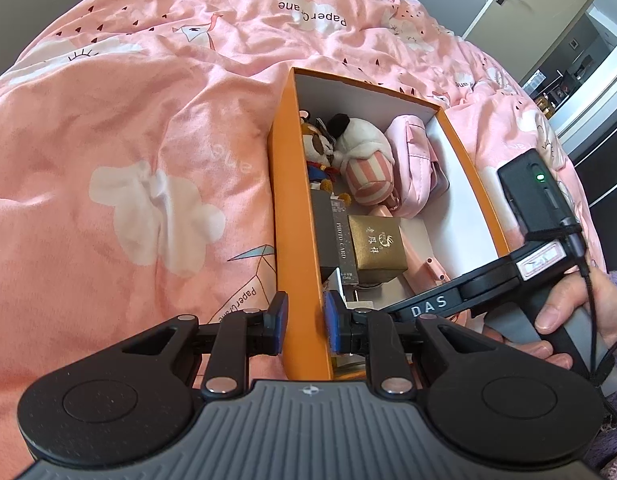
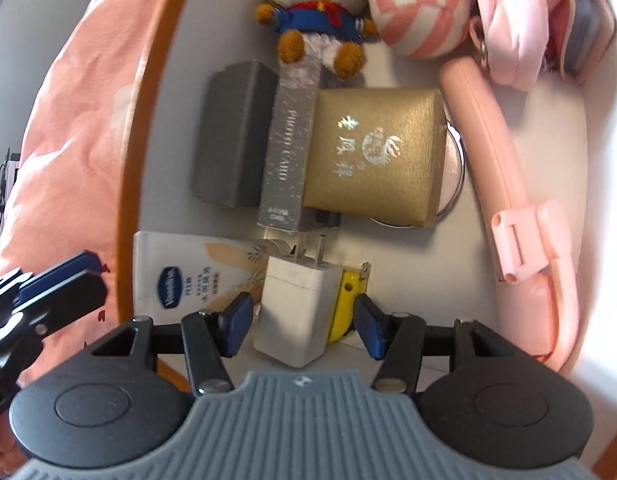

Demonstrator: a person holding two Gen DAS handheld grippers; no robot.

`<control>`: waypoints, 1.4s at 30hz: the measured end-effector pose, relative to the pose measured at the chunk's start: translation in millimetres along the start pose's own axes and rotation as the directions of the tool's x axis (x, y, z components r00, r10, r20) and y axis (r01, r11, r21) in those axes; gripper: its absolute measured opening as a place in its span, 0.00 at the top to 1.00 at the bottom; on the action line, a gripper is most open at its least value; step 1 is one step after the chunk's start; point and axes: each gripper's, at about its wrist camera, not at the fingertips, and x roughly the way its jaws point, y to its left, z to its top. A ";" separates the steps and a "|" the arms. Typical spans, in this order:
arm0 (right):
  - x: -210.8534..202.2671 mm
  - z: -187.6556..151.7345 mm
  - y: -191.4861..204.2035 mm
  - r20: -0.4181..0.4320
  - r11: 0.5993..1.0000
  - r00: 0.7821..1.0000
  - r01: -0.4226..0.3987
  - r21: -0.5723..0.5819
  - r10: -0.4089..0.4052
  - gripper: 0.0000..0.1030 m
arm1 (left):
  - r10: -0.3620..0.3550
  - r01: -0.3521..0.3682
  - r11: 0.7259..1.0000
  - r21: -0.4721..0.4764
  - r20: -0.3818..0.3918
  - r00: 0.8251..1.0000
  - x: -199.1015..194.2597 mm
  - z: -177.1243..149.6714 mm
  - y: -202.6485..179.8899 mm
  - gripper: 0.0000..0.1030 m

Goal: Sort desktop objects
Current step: 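Lower the white charger into the shoebox and open the right tool, then withdraw both tools up from the shoebox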

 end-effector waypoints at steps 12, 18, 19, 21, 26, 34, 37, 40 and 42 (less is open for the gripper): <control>-68.2 -74.8 13.7 0.295 0.972 0.951 0.150 -0.180 -0.092 0.43 | 0.028 -0.034 0.996 0.083 0.067 0.997 -15.6 -7.7 -35.9 0.76; -85.8 -87.4 24.4 0.453 0.941 0.880 0.263 -0.214 -0.142 0.43 | 0.050 -0.063 0.992 0.113 0.106 0.993 -18.5 -15.1 -57.0 0.72; -87.0 -89.7 24.9 0.481 0.935 0.864 0.281 -0.217 -0.148 0.43 | 0.056 -0.070 0.991 0.118 0.118 0.991 -19.6 -16.5 -60.5 0.71; -94.2 -97.3 25.3 0.534 0.923 0.830 0.317 -0.217 -0.159 0.43 | 0.074 -0.094 0.987 0.131 0.144 0.987 -22.5 -19.1 -68.4 0.67; -106.4 -119.0 29.6 0.646 0.902 0.738 0.393 -0.179 -0.194 0.43 | 0.085 -0.118 0.982 0.148 0.211 0.974 -30.3 -25.5 -82.7 0.49; -109.7 -145.1 21.3 0.735 0.900 0.622 0.435 -0.036 -0.271 0.43 | 0.114 -0.184 0.965 0.188 0.329 0.937 -27.4 -46.1 -101.9 0.36; -102.7 -153.0 18.3 0.754 0.895 0.583 0.445 0.015 -0.302 0.43 | 0.131 -0.212 0.959 0.190 0.365 0.922 -21.9 -53.9 -105.8 0.31; -96.0 -159.1 14.1 0.766 0.896 0.555 0.440 0.060 -0.324 0.42 | 0.160 -0.247 0.950 0.193 0.378 0.912 -13.7 -59.4 -106.3 0.31; -92.2 -161.5 11.2 0.772 0.898 0.546 0.434 0.074 -0.327 0.41 | 0.188 -0.274 0.944 0.182 0.384 0.904 -7.8 -62.9 -105.3 0.30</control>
